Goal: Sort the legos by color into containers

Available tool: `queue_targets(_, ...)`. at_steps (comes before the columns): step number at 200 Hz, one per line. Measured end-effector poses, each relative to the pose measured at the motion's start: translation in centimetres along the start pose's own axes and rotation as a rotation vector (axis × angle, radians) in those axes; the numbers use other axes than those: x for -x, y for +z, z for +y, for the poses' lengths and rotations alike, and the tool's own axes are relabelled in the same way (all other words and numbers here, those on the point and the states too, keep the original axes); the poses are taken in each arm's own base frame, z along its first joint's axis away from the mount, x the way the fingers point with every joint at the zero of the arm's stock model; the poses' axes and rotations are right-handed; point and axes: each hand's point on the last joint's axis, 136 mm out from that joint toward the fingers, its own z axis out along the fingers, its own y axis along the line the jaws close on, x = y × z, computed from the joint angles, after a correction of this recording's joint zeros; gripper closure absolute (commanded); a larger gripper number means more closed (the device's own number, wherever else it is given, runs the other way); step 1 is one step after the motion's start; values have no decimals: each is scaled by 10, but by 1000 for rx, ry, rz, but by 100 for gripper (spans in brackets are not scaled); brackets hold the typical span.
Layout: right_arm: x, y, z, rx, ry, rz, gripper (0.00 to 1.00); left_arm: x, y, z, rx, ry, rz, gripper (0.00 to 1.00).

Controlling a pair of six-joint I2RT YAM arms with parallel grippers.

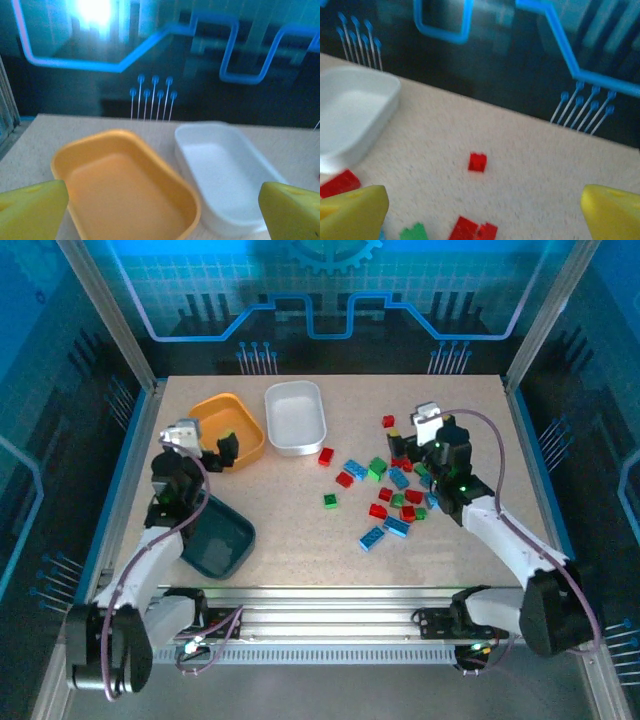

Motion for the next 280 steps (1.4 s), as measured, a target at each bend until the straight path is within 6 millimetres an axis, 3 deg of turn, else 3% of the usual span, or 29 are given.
queue_targets(16, 20, -15, -1, -17, 58, -10, 0, 28, -9, -3, 4, -62, -28, 1)
queue_targets(37, 21, -22, -36, -92, 241, 42, 0, 49, -16, 1, 49, -254, -25, 1)
queue_targets(59, -11, -15, -73, -142, 434, 156, 3, 50, -26, 6, 88, -424, -14, 1)
queue_targets(79, -50, -7, -68, -128, 513, 302, 6, 37, -26, 12, 113, -525, 19, 10)
queue_targets(98, -73, -8, -55, -97, 552, 400, 6, 17, -9, 15, 156, -557, 146, 20)
queue_targets(107, -75, -10, -54, -92, 563, 411, 6, 13, 8, 13, 167, -564, 228, 24)
queue_targets(132, -75, -11, -50, -76, 584, 419, 6, 7, 62, -1, 164, -539, 419, 23)
queue_targets(156, -76, -11, -48, -69, 589, 423, 5, -28, 104, -24, 156, -486, 599, 22)
queue_targets(195, -74, -13, -47, -59, 591, 421, 3, -102, 143, -40, 199, -424, 850, 16)
queue_targets(229, -72, -13, -45, -48, 592, 416, 3, -134, 169, -31, 273, -367, 930, 15)
queue_targets(280, -71, -13, -42, -28, 597, 417, 3, -175, 183, -29, 301, -310, 1010, 16)
